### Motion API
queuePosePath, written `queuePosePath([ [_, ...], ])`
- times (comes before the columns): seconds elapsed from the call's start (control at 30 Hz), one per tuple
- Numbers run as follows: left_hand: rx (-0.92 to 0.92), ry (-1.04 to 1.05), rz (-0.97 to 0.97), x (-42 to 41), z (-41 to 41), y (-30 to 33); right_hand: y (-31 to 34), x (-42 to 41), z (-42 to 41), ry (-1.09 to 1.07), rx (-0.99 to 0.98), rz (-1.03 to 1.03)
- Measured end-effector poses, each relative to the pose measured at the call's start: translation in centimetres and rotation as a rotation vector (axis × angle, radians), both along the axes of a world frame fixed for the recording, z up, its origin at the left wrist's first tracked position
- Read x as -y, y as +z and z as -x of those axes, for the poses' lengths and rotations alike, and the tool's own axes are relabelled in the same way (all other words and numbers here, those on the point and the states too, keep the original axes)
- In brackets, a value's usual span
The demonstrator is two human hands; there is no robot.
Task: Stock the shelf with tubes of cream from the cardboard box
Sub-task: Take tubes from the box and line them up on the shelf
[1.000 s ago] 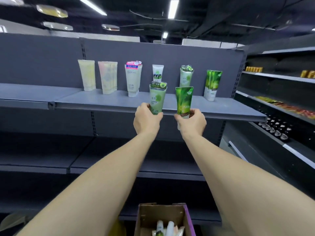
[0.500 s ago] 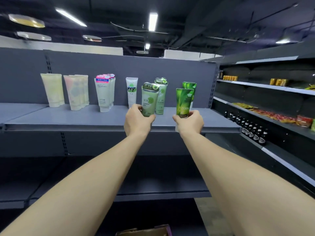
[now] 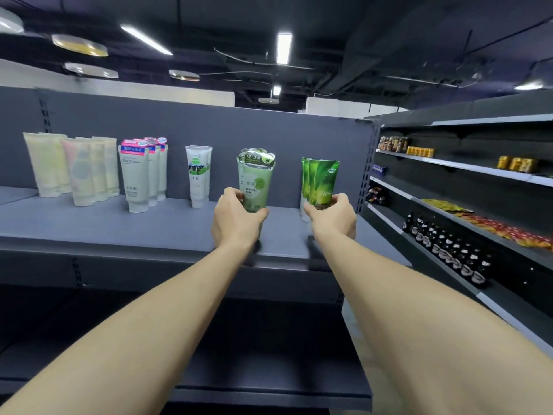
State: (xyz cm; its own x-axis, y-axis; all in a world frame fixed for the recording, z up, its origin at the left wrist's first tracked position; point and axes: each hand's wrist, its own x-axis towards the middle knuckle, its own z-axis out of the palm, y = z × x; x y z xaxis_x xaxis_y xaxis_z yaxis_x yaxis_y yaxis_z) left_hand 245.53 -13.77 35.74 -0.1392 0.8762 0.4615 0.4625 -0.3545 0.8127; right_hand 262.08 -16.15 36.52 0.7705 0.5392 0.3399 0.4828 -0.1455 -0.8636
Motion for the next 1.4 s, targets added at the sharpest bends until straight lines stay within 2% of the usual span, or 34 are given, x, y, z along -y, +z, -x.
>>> queuePosePath([
  [0.3, -0.020, 0.098, 0.002, -3.1, 0.8, -0.2, -1.2, -4.0, -1.3, -0.002, -0.058, 0.061],
  [0.7, -0.031, 0.069, 0.006, -5.3, 0.1, -1.1, -1.1, -7.0, -1.7, -0.011, -0.069, 0.087],
  [1.03, -0.036, -0.004, 0.033, -5.5, 0.4, -1.6, -0.9, -6.4, -0.9, -0.028, -0.085, 0.136],
  [1.17, -0.039, -0.006, 0.047, -5.6, 0.4, -1.4, -1.0, -5.2, -0.1, -0.081, -0.060, 0.076],
  [1.4, -0.082, -0.021, 0.083, -6.3, 0.3, -1.0, -2.1, -2.7, 2.2, 0.017, 0.027, -0.030],
])
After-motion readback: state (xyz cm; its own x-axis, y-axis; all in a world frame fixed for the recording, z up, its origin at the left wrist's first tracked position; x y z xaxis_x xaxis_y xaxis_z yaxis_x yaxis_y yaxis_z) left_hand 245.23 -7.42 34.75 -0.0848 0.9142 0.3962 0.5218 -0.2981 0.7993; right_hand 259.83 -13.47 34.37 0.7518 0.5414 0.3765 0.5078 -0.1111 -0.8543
